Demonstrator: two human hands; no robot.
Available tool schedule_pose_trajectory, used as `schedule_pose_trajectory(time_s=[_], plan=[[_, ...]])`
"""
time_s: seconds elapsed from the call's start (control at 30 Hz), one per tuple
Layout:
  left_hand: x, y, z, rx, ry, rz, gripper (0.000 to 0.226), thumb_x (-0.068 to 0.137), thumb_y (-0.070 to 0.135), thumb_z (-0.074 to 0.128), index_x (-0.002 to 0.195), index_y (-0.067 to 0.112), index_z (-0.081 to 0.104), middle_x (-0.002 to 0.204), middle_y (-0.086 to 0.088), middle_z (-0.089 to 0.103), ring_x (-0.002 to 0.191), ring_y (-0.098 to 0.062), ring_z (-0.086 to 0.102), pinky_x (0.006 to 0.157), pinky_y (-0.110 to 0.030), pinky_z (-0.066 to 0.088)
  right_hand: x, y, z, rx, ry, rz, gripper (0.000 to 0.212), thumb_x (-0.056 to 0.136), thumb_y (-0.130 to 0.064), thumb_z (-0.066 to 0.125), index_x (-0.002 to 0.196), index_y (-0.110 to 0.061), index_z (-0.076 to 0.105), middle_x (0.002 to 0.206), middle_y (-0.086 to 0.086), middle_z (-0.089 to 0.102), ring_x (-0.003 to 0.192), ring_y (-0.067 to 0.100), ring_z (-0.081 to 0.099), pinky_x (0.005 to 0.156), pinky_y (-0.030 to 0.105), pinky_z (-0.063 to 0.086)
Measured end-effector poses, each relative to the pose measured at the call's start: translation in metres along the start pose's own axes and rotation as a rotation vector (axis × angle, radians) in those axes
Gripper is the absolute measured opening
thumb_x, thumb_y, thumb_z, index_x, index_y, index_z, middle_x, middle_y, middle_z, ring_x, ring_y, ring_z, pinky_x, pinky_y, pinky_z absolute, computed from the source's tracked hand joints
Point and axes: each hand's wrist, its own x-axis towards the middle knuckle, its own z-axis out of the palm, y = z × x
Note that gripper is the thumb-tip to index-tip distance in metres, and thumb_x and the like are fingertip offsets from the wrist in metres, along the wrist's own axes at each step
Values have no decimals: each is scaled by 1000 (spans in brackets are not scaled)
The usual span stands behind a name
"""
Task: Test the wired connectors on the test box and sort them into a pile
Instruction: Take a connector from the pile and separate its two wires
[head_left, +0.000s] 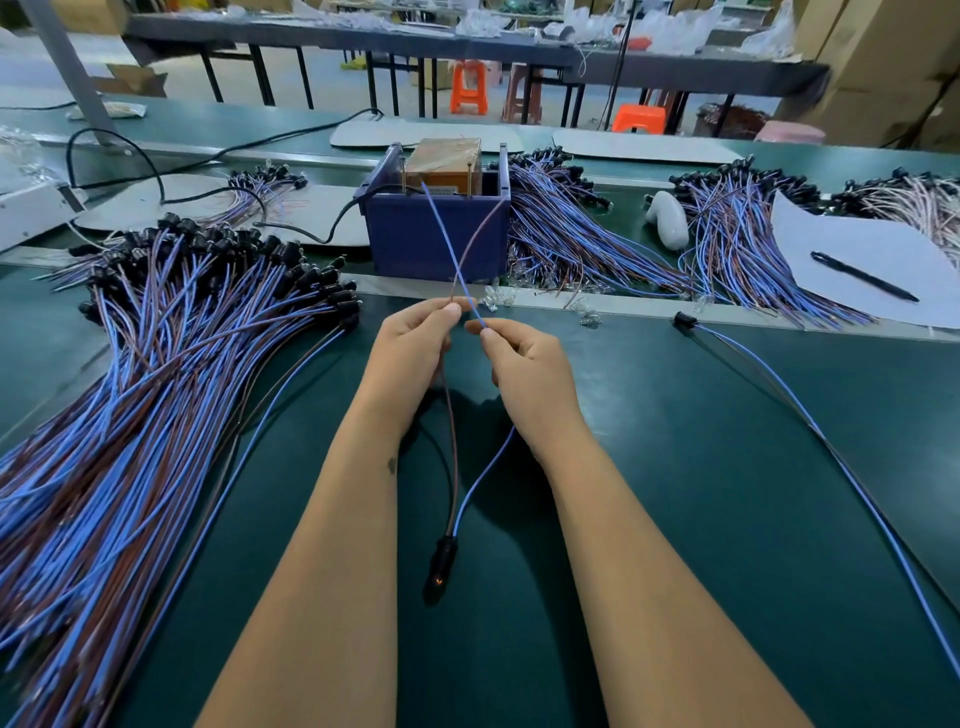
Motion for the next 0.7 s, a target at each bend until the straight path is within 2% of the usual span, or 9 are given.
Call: schedule_pose_trajectory(time_s=[0.1,0.17,0.23,0.33,0.4,0.47,0.53,0.6,0.7], plan=[[-4,1,3,32,-72,44,16,97,23,57,95,22,74,52,18,50,45,1,38,47,-12,35,-3,-2,1,-28,-67,-36,22,97,-23,54,106,-22,74,51,-28,52,53,-7,48,61,17,35],[-3,0,3,47,-37,28,16,97,21,58,89,19,72,52,16,52,44,-1,38,47,-16,36,-5,-3,1,58,-65,-24,24,98,-23,50,96,-22,75,48,-22,50,50,-3,46,57,17,34],[0,0,2,-38,39,-28,17,96,17,57,82,16,66,47,13,45,40,-4,33,42,-17,29,-4,-5,-2,146,-38,11,28,99,-19,47,92,-19,74,51,-15,50,52,0,45,57,18,36],[3,2,-1,-276,127,-78,19,97,10,56,78,14,56,46,8,39,38,-6,29,38,-16,22,-3,-3,-6,52,-61,15,29,97,-9,46,110,-21,69,69,-2,60,64,12,47,67,27,41],[4,4,-5,-390,161,-78,20,97,9,55,78,14,52,46,7,43,38,-7,35,38,-17,25,-3,-1,-8,-37,-141,-31,48,90,2,49,125,-27,62,81,2,66,64,13,45,67,22,42],[4,5,-7,-455,177,-74,20,98,10,55,79,15,52,48,6,47,42,-7,40,40,-17,31,-6,-1,-8,-62,-227,-88,63,83,8,57,130,-34,57,86,-2,68,63,13,40,65,17,41],[4,5,-7,-484,192,-77,21,99,11,55,79,16,52,52,5,46,46,-8,40,44,-17,34,-7,-2,-7,-12,-300,-132,69,79,4,72,131,-38,56,88,-7,69,64,11,40,67,16,44],[4,5,-6,-468,217,-75,22,99,11,55,78,17,52,53,6,46,48,-8,40,45,-16,36,-9,-4,-6,27,-335,-149,65,77,-5,78,130,-38,58,87,-8,69,66,9,41,71,16,46],[4,3,-5,-375,225,-50,20,98,10,57,78,15,55,54,7,53,46,-5,48,47,-17,43,-11,-8,-5,179,-325,-134,45,87,-8,71,124,-31,63,84,-1,67,73,17,43,75,26,44]])
